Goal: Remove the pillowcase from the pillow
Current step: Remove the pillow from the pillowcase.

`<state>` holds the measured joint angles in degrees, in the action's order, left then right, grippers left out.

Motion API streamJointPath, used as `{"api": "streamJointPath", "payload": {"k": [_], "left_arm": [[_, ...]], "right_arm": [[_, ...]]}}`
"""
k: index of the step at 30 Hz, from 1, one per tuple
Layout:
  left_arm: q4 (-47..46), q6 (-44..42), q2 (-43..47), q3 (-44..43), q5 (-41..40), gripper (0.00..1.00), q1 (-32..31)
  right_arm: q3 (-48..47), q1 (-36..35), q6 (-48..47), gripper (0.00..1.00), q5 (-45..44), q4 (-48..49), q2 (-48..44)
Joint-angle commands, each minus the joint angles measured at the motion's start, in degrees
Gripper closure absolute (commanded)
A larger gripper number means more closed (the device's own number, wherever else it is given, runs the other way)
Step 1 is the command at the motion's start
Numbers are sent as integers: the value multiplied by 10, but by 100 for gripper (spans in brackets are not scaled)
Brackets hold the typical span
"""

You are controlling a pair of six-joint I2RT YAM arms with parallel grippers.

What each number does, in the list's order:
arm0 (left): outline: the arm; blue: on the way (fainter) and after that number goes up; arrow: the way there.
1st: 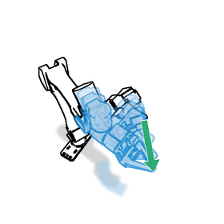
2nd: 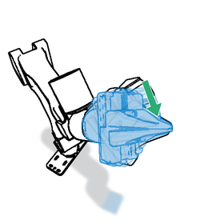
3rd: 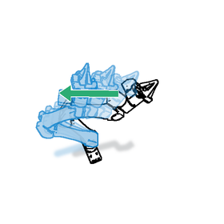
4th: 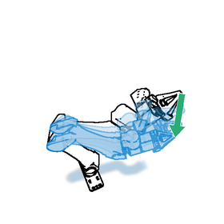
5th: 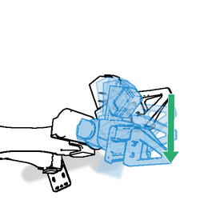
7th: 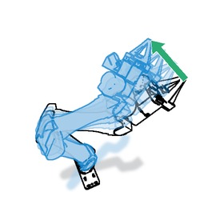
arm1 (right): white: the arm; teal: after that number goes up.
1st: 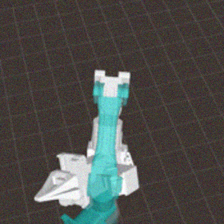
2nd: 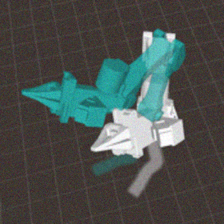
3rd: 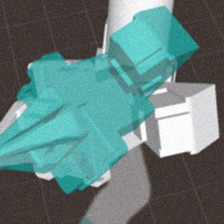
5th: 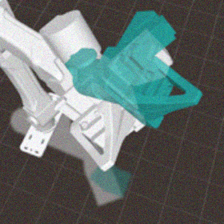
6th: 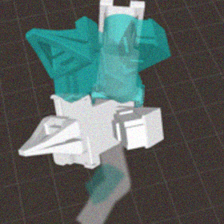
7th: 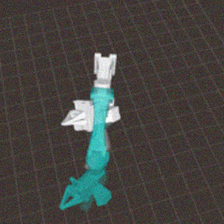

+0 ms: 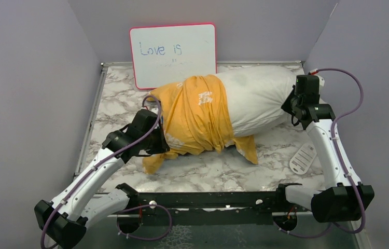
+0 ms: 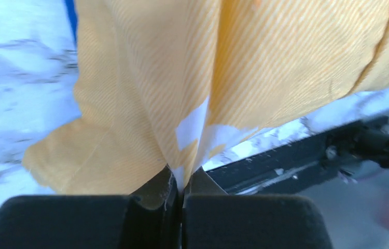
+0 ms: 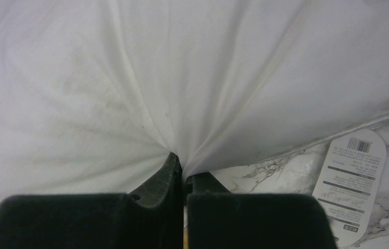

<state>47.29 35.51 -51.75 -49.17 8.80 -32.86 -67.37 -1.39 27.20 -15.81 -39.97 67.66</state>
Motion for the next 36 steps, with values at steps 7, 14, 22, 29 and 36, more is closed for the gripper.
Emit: {"api": "streamJointPath", "payload": {"k": [7,14,22,29,36], "left_arm": [[257,-39,-25,-115,-263,100,1],[339,-7,-28,-162,-402,100,1],[339,-1,-38,-218,-466,100,8],[332,-17,-40,-228,-446,93,10],[238,-53,-21,-246,-361,37,11]], "right_arm": [[-29,9,1,99,-39,28,8],[-36,25,-5,99,-37,26,6],[-31,38,-4,99,-43,25,-5],[-14,39,-15,99,-31,21,-30],[45,39,-25,99,67,31,-90]]}}
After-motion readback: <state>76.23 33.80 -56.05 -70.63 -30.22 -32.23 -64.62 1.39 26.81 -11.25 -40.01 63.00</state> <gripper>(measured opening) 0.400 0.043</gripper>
